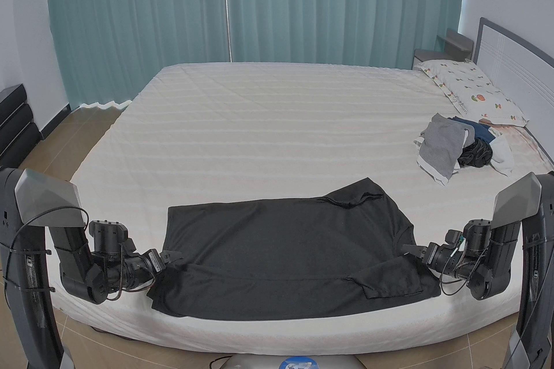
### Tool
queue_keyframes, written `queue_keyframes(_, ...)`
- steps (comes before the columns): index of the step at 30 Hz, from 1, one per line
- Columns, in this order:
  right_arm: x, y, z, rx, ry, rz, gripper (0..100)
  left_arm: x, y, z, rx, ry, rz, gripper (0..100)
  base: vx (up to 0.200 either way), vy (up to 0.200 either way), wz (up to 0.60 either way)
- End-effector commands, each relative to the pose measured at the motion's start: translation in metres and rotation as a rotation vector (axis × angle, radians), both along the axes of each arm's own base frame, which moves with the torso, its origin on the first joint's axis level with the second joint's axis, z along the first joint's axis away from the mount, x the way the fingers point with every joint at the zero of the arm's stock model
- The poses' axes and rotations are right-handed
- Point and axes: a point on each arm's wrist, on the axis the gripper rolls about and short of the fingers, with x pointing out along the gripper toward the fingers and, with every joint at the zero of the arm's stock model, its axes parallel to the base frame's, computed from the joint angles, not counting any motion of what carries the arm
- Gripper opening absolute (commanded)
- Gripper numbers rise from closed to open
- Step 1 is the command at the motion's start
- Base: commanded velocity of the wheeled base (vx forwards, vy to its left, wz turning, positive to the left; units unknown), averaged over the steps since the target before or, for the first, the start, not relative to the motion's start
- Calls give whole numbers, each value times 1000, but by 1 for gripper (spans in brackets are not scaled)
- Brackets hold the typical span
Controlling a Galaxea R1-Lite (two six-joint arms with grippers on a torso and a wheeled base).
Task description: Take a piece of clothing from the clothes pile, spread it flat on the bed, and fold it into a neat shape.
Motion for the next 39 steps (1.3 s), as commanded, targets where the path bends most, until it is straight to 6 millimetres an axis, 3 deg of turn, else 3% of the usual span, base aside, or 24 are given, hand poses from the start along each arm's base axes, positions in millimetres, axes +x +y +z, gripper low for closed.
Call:
queue_keyframes(1, 1, -1, 5, 14, -14, -11, 100, 2, 7, 5, 0, -35, 22, 100, 0, 0, 0)
queue_keyframes(7, 5, -6, 25, 140, -8, -85, 100, 3, 9, 9, 4, -90, 23, 100, 0, 0, 0)
queue_keyframes(13, 11, -9, 26, 178, -12, -115, 100, 4, 10, 7, 5, -87, 29, 100, 0, 0, 0)
queue_keyframes(19, 10, -9, 24, 174, -8, -115, 100, 5, 10, 9, 5, -96, 29, 100, 200, 0, 0)
queue_keyframes(29, 9, -6, 23, 167, -2, -105, 100, 10, 10, 11, 2, -115, 34, 100, 0, 0, 0)
queue_keyframes(32, 9, -5, 22, 167, 1, -104, 100, 15, 11, 14, 3, -133, 43, 100, 0, 0, 0)
queue_keyframes(39, 8, -5, 22, 167, 6, -102, 100, 48, 6, 25, 49, -231, 122, 100, 0, 0, 0)
